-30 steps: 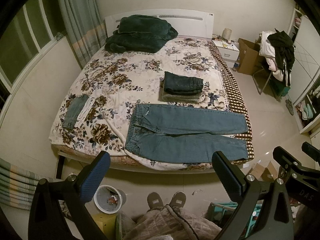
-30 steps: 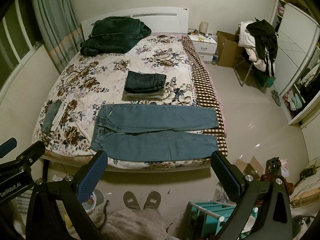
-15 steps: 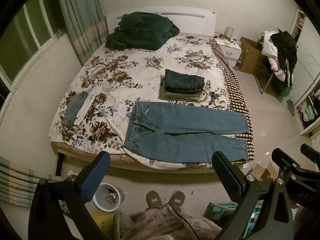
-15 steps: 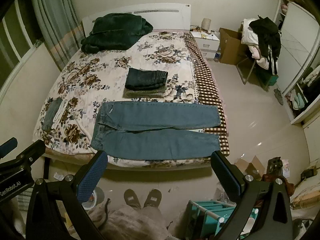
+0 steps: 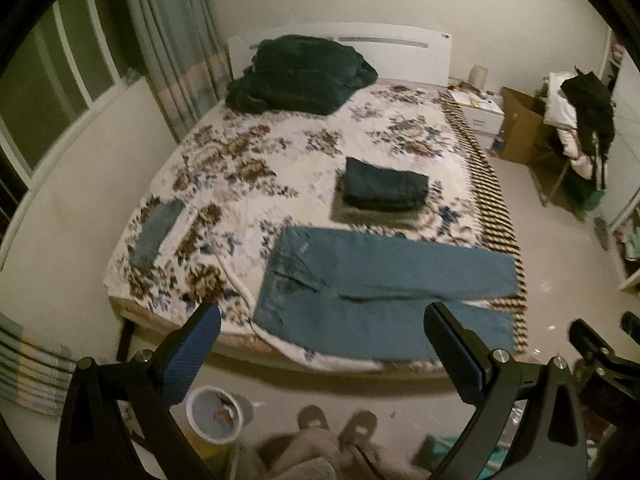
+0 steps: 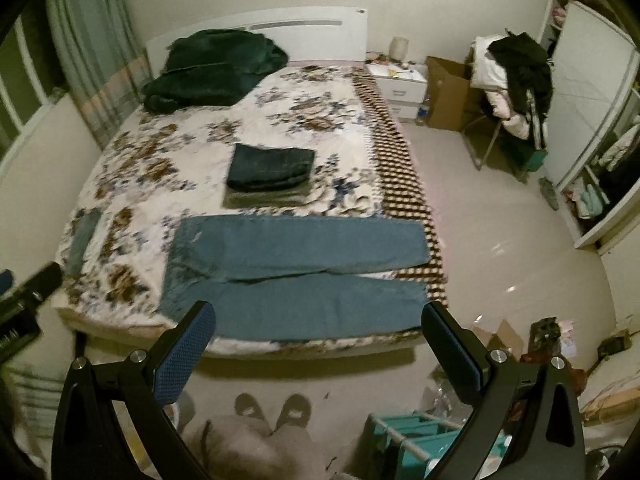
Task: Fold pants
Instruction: 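Lower both grippers and grasp the long edge of the blue jeans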
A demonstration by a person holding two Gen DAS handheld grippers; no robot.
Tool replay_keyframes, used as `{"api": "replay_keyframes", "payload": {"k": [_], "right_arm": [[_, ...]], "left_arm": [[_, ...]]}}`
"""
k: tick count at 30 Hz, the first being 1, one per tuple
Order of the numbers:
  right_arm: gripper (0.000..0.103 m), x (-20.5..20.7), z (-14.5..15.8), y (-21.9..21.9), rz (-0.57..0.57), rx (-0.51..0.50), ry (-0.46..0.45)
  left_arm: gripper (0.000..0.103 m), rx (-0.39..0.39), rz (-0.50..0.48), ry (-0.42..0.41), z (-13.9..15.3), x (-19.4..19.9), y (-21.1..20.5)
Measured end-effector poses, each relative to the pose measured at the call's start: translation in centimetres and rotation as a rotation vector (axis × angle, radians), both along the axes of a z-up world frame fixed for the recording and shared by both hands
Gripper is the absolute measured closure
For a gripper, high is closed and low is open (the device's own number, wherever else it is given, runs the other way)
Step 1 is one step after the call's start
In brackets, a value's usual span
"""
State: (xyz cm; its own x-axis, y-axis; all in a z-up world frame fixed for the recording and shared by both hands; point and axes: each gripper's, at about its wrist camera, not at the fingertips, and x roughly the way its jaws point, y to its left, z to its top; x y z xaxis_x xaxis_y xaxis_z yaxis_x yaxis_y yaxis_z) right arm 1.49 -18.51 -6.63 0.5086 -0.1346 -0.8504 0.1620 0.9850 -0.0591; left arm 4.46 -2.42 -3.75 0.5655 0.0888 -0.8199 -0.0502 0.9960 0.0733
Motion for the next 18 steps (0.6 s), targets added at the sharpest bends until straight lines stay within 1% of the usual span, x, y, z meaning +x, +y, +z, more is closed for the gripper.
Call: {"api": "replay_keyframes", "payload": {"k": [1,3,6,9,11,12,14,15,16,17,18], "right_arm": [[0.0,1.0,-0.8,-0.3,-0.008,-0.008,0.005],[0.0,3.6,-2.4,-1.1,-0.011,-0.025,0.008],[0.0,8.3,-5.8,-1.8,-0.013,-0.047,0.023],[0.0,14.6,-9.5,-2.9,0.001,-0.062,0.058],[0.0,19.0,-13.0,-3.3,0.008,-0.087,0.084],[0.0,20.9,-14.5,-3.5,0.018,-0.095,0.097],[0.0,25.6,-18.7,-3.6,0.033,-0.135,0.147],[0.0,27.7,-20.6,-3.7,0.044,-0.143,0.162],[0.0,30.5,-23.5,-3.7,0.054,-0.162,0.19],[0.0,32.3,-25.6,-3.7,0.06,-0.175,0.216],[0.0,34.4,-28.2,-3.6,0.072,-0.179,0.243]], "left_arm": [[0.0,0.016,0.008,0.002,-0.6,1.2,0.0],[0.0,0.018,0.007,0.016,-2.0,3.8,0.1],[0.0,0.041,0.007,0.043,-4.4,7.9,-0.1],[0.0,0.074,-0.009,0.087,-7.7,12.7,-0.6],[0.0,0.092,-0.026,0.112,-10.1,15.8,-1.1],[0.0,0.104,-0.041,0.128,-11.9,17.8,-1.2],[0.0,0.129,-0.067,0.148,-14.6,21.0,-1.8],[0.0,0.149,-0.079,0.163,-16.6,23.0,-2.0],[0.0,0.16,-0.092,0.18,-18.1,24.4,-2.4],[0.0,0.164,-0.113,0.201,-20.2,26.2,-2.7],[0.0,0.175,-0.128,0.217,-21.7,27.5,-3.0]]}}
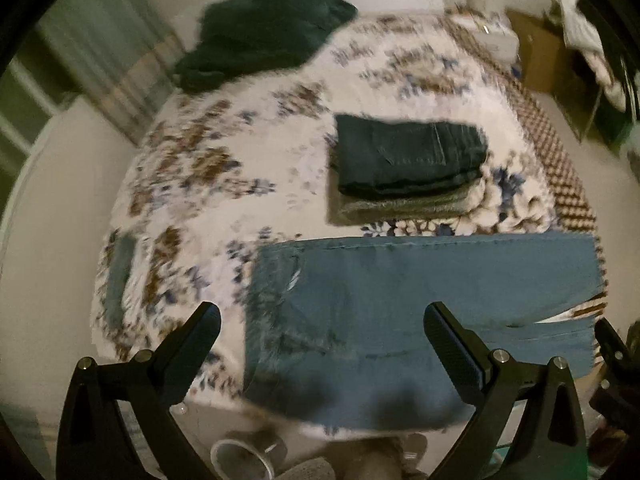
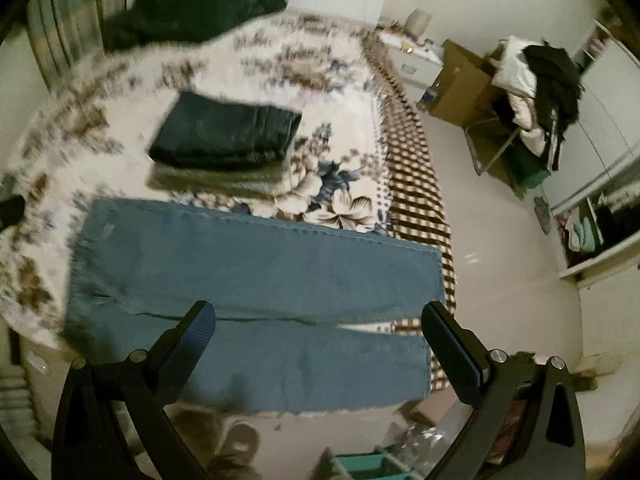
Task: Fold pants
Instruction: 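Lower both grippers and grasp the long edge of the blue jeans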
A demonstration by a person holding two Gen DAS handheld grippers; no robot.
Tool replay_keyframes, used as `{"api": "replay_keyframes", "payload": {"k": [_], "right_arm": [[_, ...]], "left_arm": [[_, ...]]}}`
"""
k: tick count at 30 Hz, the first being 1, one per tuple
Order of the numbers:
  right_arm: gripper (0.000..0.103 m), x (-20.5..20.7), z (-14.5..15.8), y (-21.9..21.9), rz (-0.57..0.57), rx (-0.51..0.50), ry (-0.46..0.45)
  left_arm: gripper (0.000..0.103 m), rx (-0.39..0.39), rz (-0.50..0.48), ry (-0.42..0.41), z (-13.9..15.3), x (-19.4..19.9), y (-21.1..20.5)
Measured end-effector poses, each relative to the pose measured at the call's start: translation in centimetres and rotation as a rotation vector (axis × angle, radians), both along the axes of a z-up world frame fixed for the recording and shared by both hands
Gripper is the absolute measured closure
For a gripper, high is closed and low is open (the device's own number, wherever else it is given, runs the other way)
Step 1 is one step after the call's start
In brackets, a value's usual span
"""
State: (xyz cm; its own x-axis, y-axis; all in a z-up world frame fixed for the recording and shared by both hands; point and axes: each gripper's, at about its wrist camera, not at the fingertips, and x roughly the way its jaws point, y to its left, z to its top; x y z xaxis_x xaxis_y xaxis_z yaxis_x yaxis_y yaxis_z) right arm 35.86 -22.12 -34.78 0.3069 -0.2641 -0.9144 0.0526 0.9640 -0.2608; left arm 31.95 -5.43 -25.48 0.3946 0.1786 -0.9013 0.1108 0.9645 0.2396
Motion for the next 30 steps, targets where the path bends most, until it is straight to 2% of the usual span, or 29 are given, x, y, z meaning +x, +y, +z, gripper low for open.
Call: {"api": "replay_keyframes", "payload": {"k": [2,6,10,12,15,17,21,23,24,25,26,27,28,30], "right_arm": [[0.0,4.2,-5.4,0.0,0.014,-0.013,0.055],[0.0,11.6,-16.6,-0.5,0.037,-0.028,0.158],[0.0,15.0,-25.2,-1.4,0.074,-0.038,0.25],[0.001,15.7,-28.3,-1.9,0.103,-0.043,0.289],[0.004,17.3,-31.9,-2.1,0.173,-0.042,0.342],[0.006,17.7,-33.4,-1.9,0.217,-0.033,0.37],[0.013,18.7,-35.9,-1.4,0.297,0.01,0.407],[0.024,19.0,-36.4,-1.3,0.312,0.047,0.411],[0.03,19.1,-36.3,-1.2,0.318,0.067,0.406],[0.044,19.0,-36.0,-1.0,0.321,0.1,0.394],[0.061,18.8,-35.7,-0.8,0.323,0.116,0.384],[0.069,18.6,-35.5,-0.6,0.322,0.123,0.375],[0.081,18.3,-35.1,-0.3,0.319,0.12,0.356],[0.087,17.7,-34.4,-0.3,0.301,0.113,0.33]], "left_arm": [[0.0,0.02,-0.061,0.042,-5.0,3.7,-1.1],[0.0,0.09,-0.162,0.099,-13.9,8.3,-3.2],[0.0,0.147,-0.265,0.175,-22.7,11.9,-5.3],[0.0,0.155,-0.318,0.226,-26.3,13.1,-6.1],[0.0,0.183,-0.396,0.273,-29.7,14.1,-7.1],[0.0,0.186,-0.441,0.292,-30.9,14.4,-7.6],[0.003,0.125,-0.498,0.314,-31.5,15.3,-7.6],[0.015,0.028,-0.507,0.348,-30.9,15.9,-6.7],[0.029,-0.01,-0.508,0.361,-30.6,16.0,-6.4],[0.044,-0.048,-0.518,0.37,-29.9,16.1,-6.1],[0.053,-0.062,-0.528,0.37,-29.3,16.1,-5.9],[0.073,-0.066,-0.542,0.367,-28.6,16.1,-5.9],[0.088,-0.061,-0.549,0.358,-27.6,16.1,-5.9],[0.095,-0.065,-0.545,0.333,-25.8,16.2,-5.8]]}}
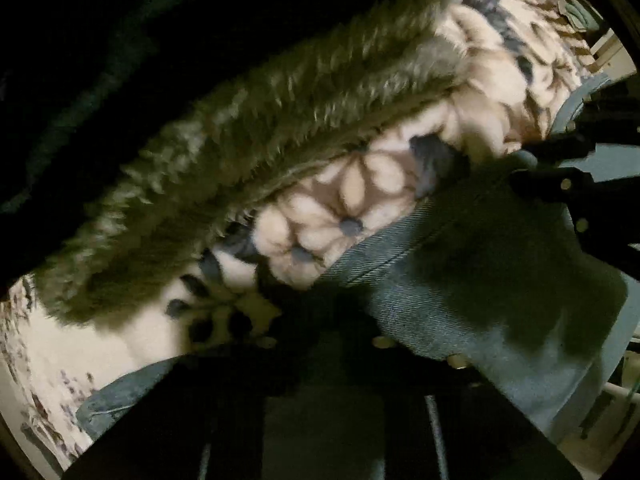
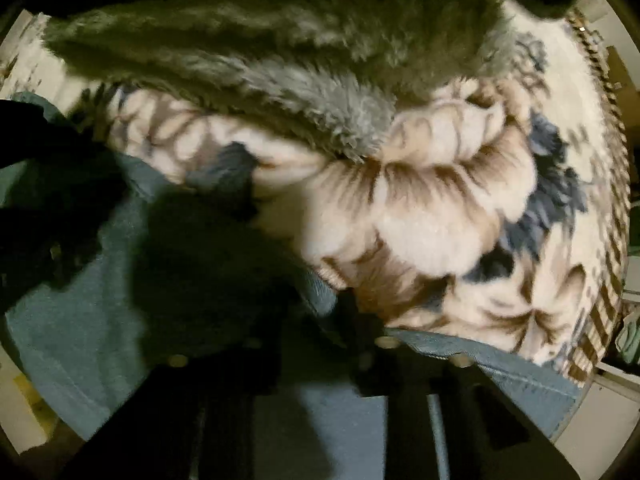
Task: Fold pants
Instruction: 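Lower both grippers and grasp the long edge of the blue jeans, then lift the jeans edge with both grippers, fold it over lengthwise, release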
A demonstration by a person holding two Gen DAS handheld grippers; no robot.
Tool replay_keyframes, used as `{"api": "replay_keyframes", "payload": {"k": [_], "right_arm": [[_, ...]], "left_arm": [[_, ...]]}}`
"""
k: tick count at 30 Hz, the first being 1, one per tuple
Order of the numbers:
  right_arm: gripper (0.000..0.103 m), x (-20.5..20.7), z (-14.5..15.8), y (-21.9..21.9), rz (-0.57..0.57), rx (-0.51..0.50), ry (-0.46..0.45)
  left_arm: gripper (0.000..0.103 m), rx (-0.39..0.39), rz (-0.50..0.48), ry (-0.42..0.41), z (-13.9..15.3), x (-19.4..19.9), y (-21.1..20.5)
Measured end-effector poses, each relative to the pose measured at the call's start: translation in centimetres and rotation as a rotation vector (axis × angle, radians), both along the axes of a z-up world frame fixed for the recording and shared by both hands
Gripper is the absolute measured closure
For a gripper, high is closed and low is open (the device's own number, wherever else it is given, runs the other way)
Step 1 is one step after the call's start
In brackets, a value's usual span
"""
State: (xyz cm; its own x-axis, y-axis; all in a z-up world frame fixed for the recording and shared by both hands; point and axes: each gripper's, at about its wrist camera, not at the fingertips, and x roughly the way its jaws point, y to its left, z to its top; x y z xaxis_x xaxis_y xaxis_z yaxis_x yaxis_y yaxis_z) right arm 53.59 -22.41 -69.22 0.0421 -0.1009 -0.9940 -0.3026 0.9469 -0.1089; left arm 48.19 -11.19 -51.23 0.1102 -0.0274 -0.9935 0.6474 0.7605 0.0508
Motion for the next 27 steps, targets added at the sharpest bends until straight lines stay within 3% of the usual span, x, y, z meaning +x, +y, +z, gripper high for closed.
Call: {"api": "replay_keyframes", "payload": {"k": [9,14,15,19,27], "right_arm": [[0.094,-4.4,7.3,-0.5,-0.074,0.028,-0.161],[0.095,-12.8,11.8,1.0,-0.087,0.036,-0.235],[0.095,-14.7,12.4,1.4,-0.089,0.038,-0.242],[0.095,-21.8,13.1,1.6,-0.112,0.055,-0.222],[0.095,-33.1,7.8,2.3,-0.106,0.051,-0.106]], "left_arm": [[0.1,-0.091,0.111,-0.123,10.4,-2.3,2.2],[0.1,-0.164,0.23,-0.169,11.9,-10.5,4.3],[0.1,-0.173,0.246,-0.17,10.2,-12.3,2.5],[0.1,-0.186,0.341,-0.117,9.9,-18.9,3.0],[0.1,-0.116,0.464,-0.006,4.3,-28.5,3.5]]}}
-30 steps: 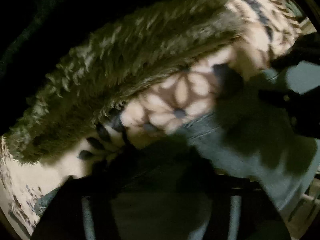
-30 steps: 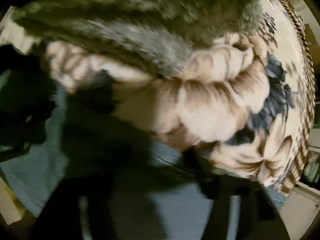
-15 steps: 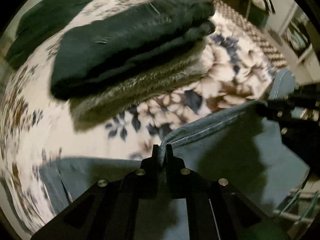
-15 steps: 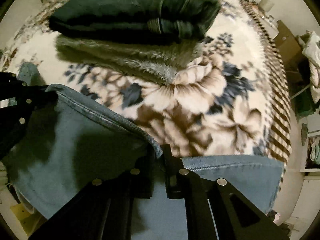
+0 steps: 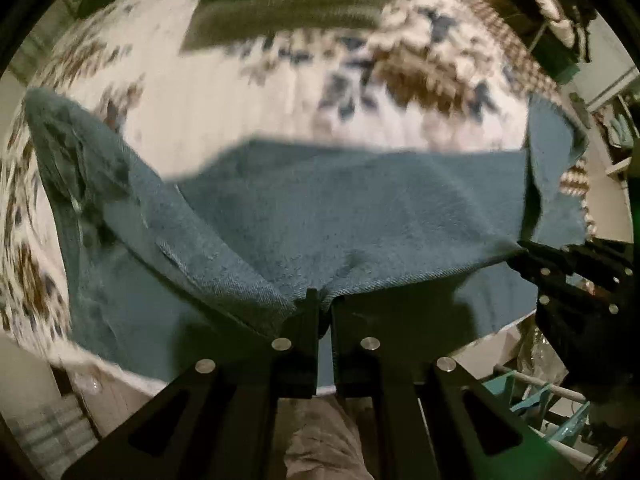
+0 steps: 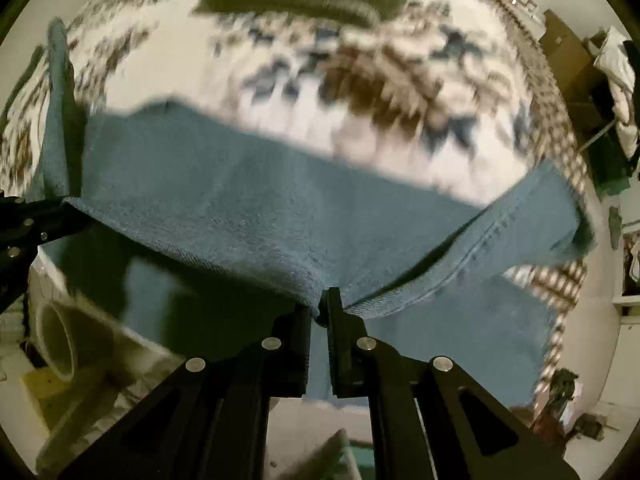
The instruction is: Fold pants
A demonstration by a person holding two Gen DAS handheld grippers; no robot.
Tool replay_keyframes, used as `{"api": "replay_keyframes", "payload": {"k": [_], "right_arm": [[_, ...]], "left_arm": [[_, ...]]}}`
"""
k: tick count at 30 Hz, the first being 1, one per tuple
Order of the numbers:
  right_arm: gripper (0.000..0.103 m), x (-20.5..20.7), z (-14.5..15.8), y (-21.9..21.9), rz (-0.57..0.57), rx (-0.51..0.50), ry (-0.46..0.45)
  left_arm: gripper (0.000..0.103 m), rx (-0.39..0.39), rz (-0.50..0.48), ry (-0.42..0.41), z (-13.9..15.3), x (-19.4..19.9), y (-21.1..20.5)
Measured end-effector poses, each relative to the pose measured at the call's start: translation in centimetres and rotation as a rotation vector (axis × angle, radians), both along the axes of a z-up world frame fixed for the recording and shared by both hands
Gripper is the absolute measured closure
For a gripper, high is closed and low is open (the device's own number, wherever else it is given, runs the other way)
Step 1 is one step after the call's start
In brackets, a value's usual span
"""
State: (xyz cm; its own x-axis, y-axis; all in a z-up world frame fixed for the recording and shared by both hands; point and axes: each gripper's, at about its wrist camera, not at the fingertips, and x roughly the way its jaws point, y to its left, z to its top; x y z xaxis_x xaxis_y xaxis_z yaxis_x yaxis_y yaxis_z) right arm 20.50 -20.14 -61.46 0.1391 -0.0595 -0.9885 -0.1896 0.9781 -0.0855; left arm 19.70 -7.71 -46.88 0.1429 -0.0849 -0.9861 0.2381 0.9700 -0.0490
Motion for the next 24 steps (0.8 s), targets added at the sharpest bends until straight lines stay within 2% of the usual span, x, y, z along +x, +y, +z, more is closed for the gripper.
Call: {"api": "replay_keyframes", "payload": {"k": [5,7,10,11,12,13,14,16,19,20,22,23,24], "right_arm": [[0.093,-2.6,-3.5,1.0,0.031,-0.02,0.055],[0.092,-3.1,-4.6,1.0,0.021,-0.016,0.082],[0.083,-3.6,-5.4,0.5,-0.004,0.023,0.128],[0.07,-3.7,-5.3,0.1,-0.026,0.054,0.145],[0.054,-3.9,-5.0,-0.6,-0.06,0.095,0.165],[0.025,-4.0,-4.6,-1.1,-0.086,0.131,0.176],[0.019,-4.3,-3.5,-2.3,-0.14,0.192,0.174],[0.019,-4.6,-1.9,-4.2,-0.211,0.241,0.165],[0.019,-4.6,1.5,-8.4,-0.359,0.269,0.098],[0.019,-4.1,2.6,-10.2,-0.42,0.266,0.07],[0.019,-2.5,4.1,-13.9,-0.526,0.247,0.012],[0.019,-1.3,4.5,-16.1,-0.578,0.211,-0.017],[0.019,0.1,4.5,-18.0,-0.611,0.179,-0.03]], "left_arm": [[0.099,0.012,0.098,0.05,-3.9,-2.4,1.2],[0.094,0.017,0.121,0.078,-5.0,-2.9,1.6],[0.09,0.005,0.154,0.106,-5.3,-3.4,2.1],[0.088,-0.002,0.164,0.111,-5.1,-3.6,2.2],[0.078,-0.003,0.18,0.112,-4.8,-3.7,2.4],[0.067,-0.008,0.196,0.112,-4.2,-3.8,2.6],[0.061,-0.015,0.205,0.112,-3.7,-3.8,2.7],[0.045,-0.031,0.241,0.101,-2.3,-3.6,3.0],[0.04,-0.047,0.266,0.052,-0.9,-2.5,2.7],[0.039,-0.045,0.261,0.026,-0.5,-2.2,2.2],[0.027,-0.042,0.231,-0.027,-0.4,-0.1,-0.1],[0.025,-0.042,0.215,-0.036,-0.8,1.1,-1.3],[0.02,-0.031,0.196,-0.048,-1.3,2.3,-2.4]]}}
